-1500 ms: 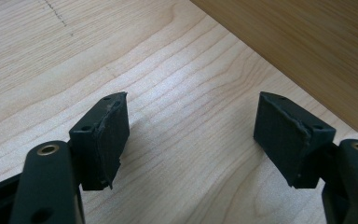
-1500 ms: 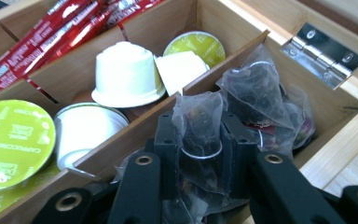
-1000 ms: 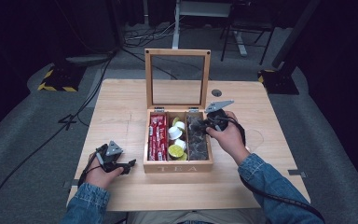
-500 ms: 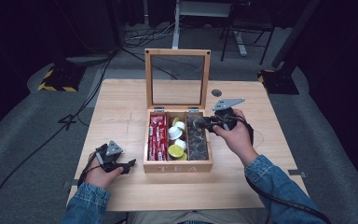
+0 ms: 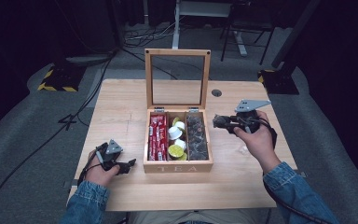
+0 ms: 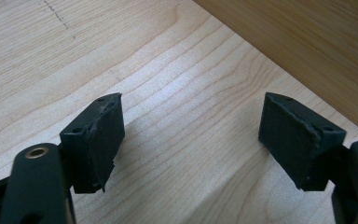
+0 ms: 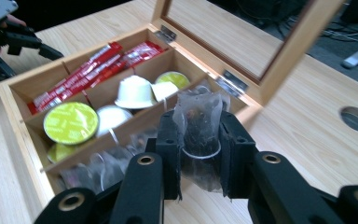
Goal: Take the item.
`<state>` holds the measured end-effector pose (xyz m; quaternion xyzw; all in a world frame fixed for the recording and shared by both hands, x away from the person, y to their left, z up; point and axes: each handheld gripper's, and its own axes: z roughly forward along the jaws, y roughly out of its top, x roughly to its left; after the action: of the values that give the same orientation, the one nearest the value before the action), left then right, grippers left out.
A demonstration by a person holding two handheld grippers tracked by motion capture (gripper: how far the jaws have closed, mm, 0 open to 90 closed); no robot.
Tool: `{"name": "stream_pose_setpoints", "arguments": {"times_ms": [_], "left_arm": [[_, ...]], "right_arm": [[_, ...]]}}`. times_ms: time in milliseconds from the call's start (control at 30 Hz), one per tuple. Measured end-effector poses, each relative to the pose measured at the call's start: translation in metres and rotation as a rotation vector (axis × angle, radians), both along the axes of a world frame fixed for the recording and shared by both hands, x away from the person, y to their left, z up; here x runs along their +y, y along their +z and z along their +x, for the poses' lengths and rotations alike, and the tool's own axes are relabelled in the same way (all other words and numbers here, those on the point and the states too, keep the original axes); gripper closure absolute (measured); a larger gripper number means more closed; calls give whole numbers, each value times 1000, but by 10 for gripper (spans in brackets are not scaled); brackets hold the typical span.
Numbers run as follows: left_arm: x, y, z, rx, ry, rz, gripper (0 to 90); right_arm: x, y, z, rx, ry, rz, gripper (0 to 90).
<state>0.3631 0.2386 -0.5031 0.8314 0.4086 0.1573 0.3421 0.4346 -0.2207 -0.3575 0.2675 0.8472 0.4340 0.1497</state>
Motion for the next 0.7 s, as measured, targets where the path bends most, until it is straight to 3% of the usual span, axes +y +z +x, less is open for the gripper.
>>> {"name": "stream_pose_setpoints", "arguments": {"times_ms": [500, 700], "left_arm": [[0, 0, 0, -3, 3, -2, 219], [0, 0, 0, -3, 3, 0, 220]], "right_arm": [[-56, 12, -19, -25, -94, -21, 732], [-72, 10, -23, -36, -134, -68, 732]]}}
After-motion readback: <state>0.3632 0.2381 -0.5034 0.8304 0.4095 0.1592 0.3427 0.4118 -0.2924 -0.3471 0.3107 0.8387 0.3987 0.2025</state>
